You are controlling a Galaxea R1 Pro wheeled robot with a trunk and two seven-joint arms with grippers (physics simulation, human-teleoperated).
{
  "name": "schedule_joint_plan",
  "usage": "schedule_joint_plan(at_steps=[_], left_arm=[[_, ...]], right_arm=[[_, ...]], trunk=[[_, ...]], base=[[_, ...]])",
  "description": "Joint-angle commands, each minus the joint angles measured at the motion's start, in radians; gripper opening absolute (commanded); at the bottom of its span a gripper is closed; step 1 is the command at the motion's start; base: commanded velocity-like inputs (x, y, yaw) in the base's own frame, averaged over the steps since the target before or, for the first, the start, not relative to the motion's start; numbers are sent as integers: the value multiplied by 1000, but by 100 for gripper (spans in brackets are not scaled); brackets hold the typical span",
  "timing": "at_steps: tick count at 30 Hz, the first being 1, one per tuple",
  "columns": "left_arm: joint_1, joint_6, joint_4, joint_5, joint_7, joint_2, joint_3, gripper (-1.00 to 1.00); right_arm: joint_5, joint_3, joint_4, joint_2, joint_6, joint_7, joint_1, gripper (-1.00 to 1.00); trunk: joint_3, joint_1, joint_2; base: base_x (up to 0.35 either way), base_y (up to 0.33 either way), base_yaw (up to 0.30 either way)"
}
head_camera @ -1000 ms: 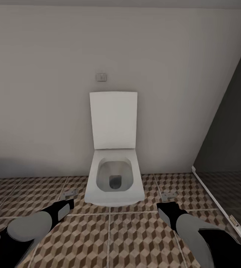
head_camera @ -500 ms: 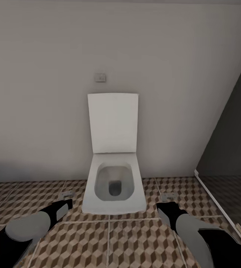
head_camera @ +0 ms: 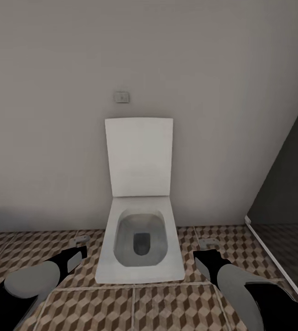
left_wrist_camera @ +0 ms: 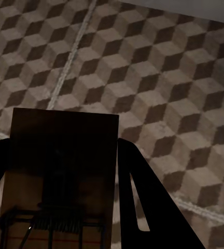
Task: Take the four mousetraps from the cabinet in the bathroom and place them on the bathroom floor. Make sure all four end up on the same floor surface, and ensure that at least two of them are either under or directly next to the same bathroom sink.
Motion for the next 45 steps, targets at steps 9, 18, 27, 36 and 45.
schedule_joint_plan(at_steps=[9, 18, 27, 36, 45], left_arm=[[14, 7, -10, 4, 6, -10, -5, -100], [17, 7, -13, 4, 2, -12, -3, -100], [17, 6, -14, 4, 2, -21, -2, -100], [17, 5, -14, 4, 5, -26, -1, -100], [17, 4, -3, 4, 8, -25, 6, -100]], right_arm=[[7, -2, 0, -2, 10, -4, 0, -100], [10, 0, 1, -4, 10, -2, 0, -100], [11, 0, 1, -5, 10, 0, 0, -100], [12, 0, 1, -1, 10, 2, 0, -100], [15, 1, 1, 0, 10, 2, 0, -100]], trunk=[[-1, 0, 0], [-1, 0, 0], [-1, 0, 0], [-10, 11, -21], [-42, 29, -52]], base=[[3, 0, 0], [0, 0, 0], [0, 0, 0], [0, 0, 0], [0, 0, 0]])
